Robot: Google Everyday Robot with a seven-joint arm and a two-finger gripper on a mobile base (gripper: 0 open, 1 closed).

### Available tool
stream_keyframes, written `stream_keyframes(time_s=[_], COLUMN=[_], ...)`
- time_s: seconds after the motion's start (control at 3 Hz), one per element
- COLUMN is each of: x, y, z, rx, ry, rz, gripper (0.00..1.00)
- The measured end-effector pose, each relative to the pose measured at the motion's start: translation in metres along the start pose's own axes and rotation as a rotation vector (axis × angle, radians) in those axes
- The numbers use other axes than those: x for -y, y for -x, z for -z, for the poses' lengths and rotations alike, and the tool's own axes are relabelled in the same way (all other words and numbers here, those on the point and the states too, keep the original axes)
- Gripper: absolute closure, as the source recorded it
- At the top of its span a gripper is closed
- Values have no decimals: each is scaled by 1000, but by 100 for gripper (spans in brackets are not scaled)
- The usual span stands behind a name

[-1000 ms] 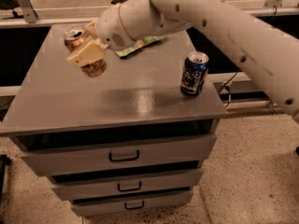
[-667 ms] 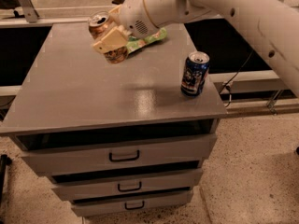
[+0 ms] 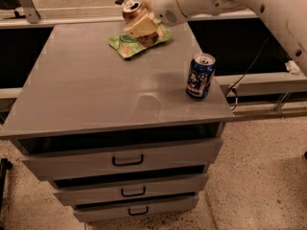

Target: Move orange can near green rice chip bag

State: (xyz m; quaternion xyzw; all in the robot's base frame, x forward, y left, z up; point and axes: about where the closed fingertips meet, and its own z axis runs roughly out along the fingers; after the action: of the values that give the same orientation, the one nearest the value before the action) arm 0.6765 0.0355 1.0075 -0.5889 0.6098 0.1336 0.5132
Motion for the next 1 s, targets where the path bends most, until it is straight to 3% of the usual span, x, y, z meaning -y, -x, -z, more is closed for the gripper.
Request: stream_keyframes(time_s=[0.67,1.0], x=[5,17], y=[-4,-26], z=[-1,-1], rx=[-9,-44], ry=[-41,-129], rz=[-7,-46], gripper=[100,100])
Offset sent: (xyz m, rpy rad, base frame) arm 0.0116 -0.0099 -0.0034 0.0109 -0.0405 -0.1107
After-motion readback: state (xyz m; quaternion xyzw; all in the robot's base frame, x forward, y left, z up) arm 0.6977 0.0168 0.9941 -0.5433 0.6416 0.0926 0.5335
